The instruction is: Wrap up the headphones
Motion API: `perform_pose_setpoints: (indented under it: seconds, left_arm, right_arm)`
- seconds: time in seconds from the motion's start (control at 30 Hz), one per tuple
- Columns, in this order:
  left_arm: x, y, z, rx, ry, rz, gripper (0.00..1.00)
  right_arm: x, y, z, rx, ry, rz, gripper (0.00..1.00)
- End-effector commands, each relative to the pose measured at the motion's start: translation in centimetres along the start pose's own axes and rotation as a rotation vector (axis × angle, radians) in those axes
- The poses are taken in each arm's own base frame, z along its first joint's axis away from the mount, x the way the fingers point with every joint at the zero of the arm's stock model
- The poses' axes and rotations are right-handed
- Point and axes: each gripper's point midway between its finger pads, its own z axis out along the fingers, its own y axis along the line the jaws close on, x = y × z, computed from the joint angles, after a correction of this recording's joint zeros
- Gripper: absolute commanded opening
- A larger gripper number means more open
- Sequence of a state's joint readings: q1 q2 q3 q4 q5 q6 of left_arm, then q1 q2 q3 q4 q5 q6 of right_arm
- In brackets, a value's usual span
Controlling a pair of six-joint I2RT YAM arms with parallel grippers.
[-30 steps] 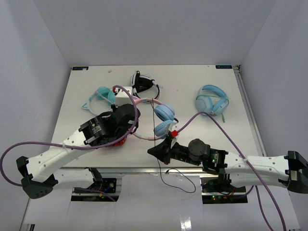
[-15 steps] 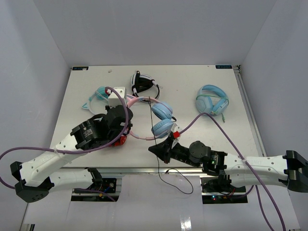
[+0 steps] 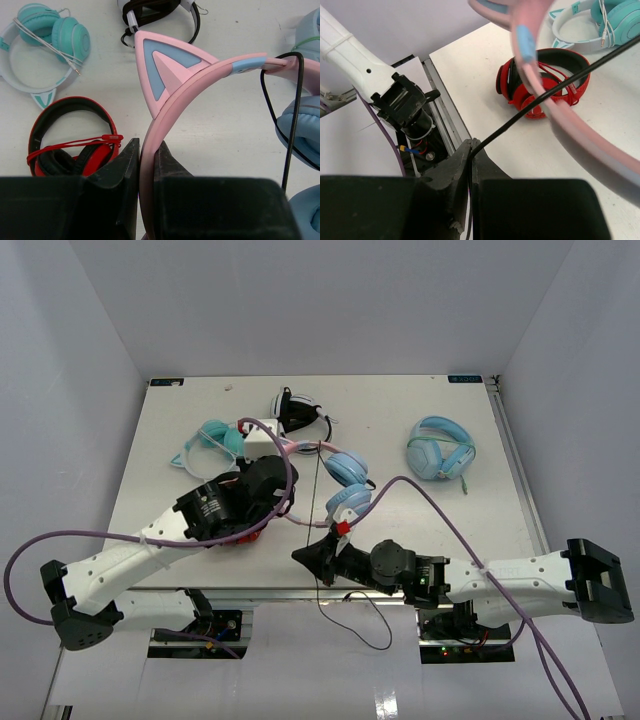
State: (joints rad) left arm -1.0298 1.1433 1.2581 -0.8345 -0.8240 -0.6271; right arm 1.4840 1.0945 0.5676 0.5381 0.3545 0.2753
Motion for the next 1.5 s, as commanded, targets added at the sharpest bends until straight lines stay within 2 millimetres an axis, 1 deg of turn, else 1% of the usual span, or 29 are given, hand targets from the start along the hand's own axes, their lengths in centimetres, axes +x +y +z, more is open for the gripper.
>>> perform_pose_setpoints:
  seconds: [0.0,0.13,0.2,0.33,0.43,0.5,0.53,0.6,0.73,0.83,1.0,1.07,1.17,1.3,1.37,1.43,1.47]
  left_arm:
    - [-6.5,-1.2,-1.7,0.071,-0.163,-0.283,0.00]
    - [-7.0,-0.4,-2.7,0.086,-0.179,-0.302,0.00]
    - [-7.0,-0.3,-3.0,0.101,-0.179,-0.305,0.00]
    - [-7.2,-0.2,-3.8,0.135,-0.176,-0.317,0.00]
    - [-7.5,0.1,-4.0,0.133,-0.183,-0.311,0.00]
    - [-7.8,0.2,-4.1,0.129,-0.189,-0.309,0.00]
    - [-8.0,0.1,-4.1,0.130,-0.190,-0.310,0.00]
    - [-8.1,-0.3,-3.9,0.131,-0.186,-0.304,0.00]
    - [-8.4,-0.6,-3.9,0.135,-0.183,-0.303,0.00]
    - [-8.4,-0.6,-3.9,0.133,-0.184,-0.306,0.00]
    - [-8.9,-0.5,-4.0,0.127,-0.195,-0.311,0.00]
    - [-9.0,-0.4,-4.1,0.125,-0.197,-0.307,0.00]
    - [-9.0,-0.4,-4.1,0.127,-0.196,-0.304,0.00]
    - [-9.0,0.0,-4.3,0.126,-0.202,-0.311,0.00]
    - [-9.1,0.2,-4.5,0.125,-0.207,-0.314,0.00]
    - [-9.0,0.4,-4.6,0.126,-0.208,-0.312,0.00]
    - [-9.0,0.6,-4.7,0.124,-0.211,-0.312,0.00]
  right_arm:
    - [0.0,1.0,0.5,0.003,-0.011,-0.015,0.08]
    - [1.0,-0.4,0.1,0.059,-0.018,-0.014,0.08]
    - [1.7,-1.0,0.0,0.078,-0.008,-0.029,0.08]
    - [2.8,-1.3,0.0,0.071,-0.001,-0.057,0.08]
    - [3.8,-1.4,0.0,0.061,0.008,-0.074,0.10]
    - [3.9,-1.2,0.0,0.044,-0.001,-0.079,0.13]
    - [4.4,-1.2,0.0,0.040,0.005,-0.083,0.14]
    - [4.3,-0.9,0.1,0.021,-0.011,-0.077,0.16]
    - [5.5,-0.5,0.1,-0.002,-0.014,-0.076,0.18]
    - [6.3,-0.1,0.4,-0.018,-0.032,-0.069,0.21]
    - [8.3,0.2,1.2,-0.024,-0.018,-0.072,0.25]
    - [8.8,0.3,1.5,-0.027,-0.024,-0.062,0.26]
    - [10.4,0.1,1.8,-0.026,-0.003,-0.056,0.27]
    - [12.1,0.2,2.3,-0.035,0.021,-0.049,0.28]
    - [12.8,0.4,2.4,-0.047,0.030,-0.040,0.28]
    - [13.0,0.7,2.7,-0.059,0.022,-0.021,0.28]
    - [13.8,0.6,2.8,-0.061,0.035,-0.022,0.28]
